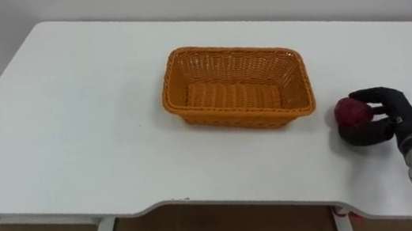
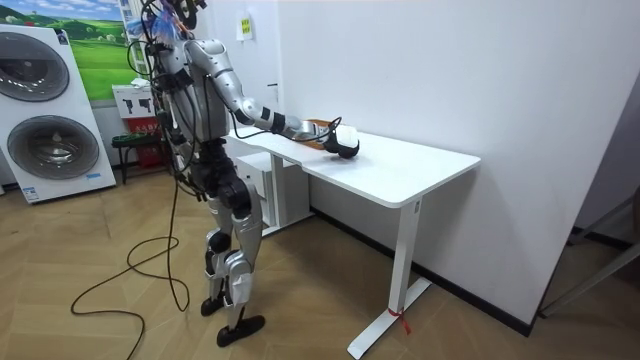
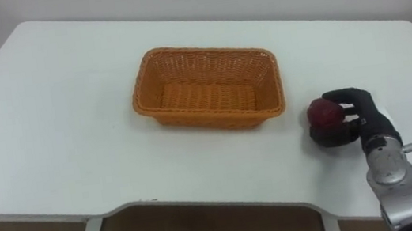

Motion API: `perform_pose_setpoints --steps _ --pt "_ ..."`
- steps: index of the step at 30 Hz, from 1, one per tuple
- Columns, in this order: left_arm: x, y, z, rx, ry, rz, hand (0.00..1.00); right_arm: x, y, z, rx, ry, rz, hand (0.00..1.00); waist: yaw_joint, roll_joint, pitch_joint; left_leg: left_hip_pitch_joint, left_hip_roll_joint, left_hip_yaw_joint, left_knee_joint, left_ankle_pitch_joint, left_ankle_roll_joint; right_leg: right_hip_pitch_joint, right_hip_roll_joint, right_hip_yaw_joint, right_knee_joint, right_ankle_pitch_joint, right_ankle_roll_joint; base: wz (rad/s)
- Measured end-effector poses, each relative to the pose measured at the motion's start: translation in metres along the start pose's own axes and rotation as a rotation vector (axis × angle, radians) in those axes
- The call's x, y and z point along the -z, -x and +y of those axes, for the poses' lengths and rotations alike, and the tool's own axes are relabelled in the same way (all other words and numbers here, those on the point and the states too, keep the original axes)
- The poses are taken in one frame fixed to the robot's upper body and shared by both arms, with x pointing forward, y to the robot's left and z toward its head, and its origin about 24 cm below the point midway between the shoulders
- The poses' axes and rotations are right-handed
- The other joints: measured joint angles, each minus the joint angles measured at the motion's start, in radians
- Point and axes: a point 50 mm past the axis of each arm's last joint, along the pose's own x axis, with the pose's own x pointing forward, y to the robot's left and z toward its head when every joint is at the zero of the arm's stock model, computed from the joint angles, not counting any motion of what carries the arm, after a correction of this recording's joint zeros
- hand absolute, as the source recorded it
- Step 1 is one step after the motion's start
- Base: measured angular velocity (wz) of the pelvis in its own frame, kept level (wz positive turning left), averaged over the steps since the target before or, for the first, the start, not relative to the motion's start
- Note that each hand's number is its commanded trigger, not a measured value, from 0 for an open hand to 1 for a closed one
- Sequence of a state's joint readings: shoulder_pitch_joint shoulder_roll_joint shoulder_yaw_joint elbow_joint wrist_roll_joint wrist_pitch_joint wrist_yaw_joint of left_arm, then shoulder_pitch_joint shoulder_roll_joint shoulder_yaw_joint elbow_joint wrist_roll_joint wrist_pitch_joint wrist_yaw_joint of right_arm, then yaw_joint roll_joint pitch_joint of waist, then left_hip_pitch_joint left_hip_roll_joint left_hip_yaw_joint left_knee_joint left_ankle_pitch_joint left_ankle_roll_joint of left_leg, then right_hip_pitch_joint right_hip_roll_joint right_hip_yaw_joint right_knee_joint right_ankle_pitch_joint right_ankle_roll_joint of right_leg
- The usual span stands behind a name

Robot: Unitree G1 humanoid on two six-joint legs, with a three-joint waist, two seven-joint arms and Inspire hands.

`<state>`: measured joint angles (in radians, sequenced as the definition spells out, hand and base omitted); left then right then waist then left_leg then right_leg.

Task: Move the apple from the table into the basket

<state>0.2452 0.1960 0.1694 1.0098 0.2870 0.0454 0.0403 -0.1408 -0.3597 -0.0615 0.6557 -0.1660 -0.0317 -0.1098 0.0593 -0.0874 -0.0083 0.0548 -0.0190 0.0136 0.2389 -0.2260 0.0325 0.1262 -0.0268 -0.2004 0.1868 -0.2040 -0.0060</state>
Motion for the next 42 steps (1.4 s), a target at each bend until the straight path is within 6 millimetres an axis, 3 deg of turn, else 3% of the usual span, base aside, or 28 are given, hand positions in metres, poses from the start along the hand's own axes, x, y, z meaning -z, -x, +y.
perform_pose_setpoints --steps 7,13,16,25,28,32,35,39,42 --pt "-0.002 -0.001 0.001 -0.001 0.000 -0.006 0.00 0.000 0.000 -0.001 0.012 -0.035 0.004 1.00 0.002 0.001 0.0006 0.002 -0.001 0.000 0.000 0.000 0.000 0.000 -0.001 0.001 0.000 0.000 0.000 0.00" --pt "0.000 0.000 0.000 0.003 -0.001 0.000 0.00 -0.003 0.000 -0.003 0.039 -0.109 -0.002 1.00 0.005 0.010 0.0077 0.007 -0.002 0.009 -0.005 0.000 0.001 -0.001 -0.001 0.013 0.002 0.000 0.001 -0.06" --pt "0.004 0.001 -0.001 0.005 0.004 0.014 0.00 -0.018 0.000 -0.007 0.063 -0.136 -0.061 1.00 0.000 0.022 0.0140 0.006 -0.002 0.013 -0.019 0.002 0.002 -0.009 0.000 0.021 0.001 0.000 0.001 -0.07" --pt "0.008 0.001 -0.001 0.002 0.002 0.036 0.00 -0.072 0.007 -0.030 0.219 -0.269 -0.286 1.00 0.001 0.010 0.0055 0.011 -0.003 0.007 -0.021 0.004 0.001 0.001 0.000 0.021 -0.003 0.000 0.001 0.06" --pt "0.008 0.001 -0.001 -0.001 0.001 0.036 0.00 -0.081 0.009 -0.035 0.244 -0.300 -0.318 1.00 0.004 0.005 0.0042 0.012 -0.004 0.008 -0.020 0.004 0.002 0.001 -0.001 0.023 -0.003 0.000 0.001 0.00" --pt "0.005 0.001 0.000 -0.016 0.002 0.030 0.00 -0.095 0.006 -0.038 0.249 -0.358 -0.357 1.00 0.001 -0.002 0.0100 0.009 -0.003 0.011 -0.018 0.004 0.002 -0.004 0.000 0.029 -0.004 0.000 0.001 -0.04" --pt "0.003 0.000 -0.002 -0.013 0.003 0.023 0.00 -0.110 0.004 -0.041 0.250 -0.361 -0.403 1.00 0.004 0.007 0.0160 0.002 -0.002 0.012 -0.016 0.004 0.002 -0.012 0.000 0.025 -0.001 0.000 0.001 -0.02" --pt "0.002 0.000 -0.004 -0.008 -0.004 0.023 0.00 -0.115 0.005 -0.039 0.225 -0.340 -0.424 1.00 0.007 0.015 0.0103 -0.009 -0.002 0.012 -0.009 0.004 0.001 -0.020 0.001 0.023 0.001 0.001 0.001 0.00" --pt "0.002 0.000 -0.006 -0.001 -0.001 0.022 0.00 -0.116 0.005 -0.035 0.192 -0.295 -0.434 1.00 0.023 0.019 0.0106 -0.011 -0.003 0.012 -0.009 0.004 0.002 -0.022 0.000 0.024 0.002 0.001 0.001 0.00"
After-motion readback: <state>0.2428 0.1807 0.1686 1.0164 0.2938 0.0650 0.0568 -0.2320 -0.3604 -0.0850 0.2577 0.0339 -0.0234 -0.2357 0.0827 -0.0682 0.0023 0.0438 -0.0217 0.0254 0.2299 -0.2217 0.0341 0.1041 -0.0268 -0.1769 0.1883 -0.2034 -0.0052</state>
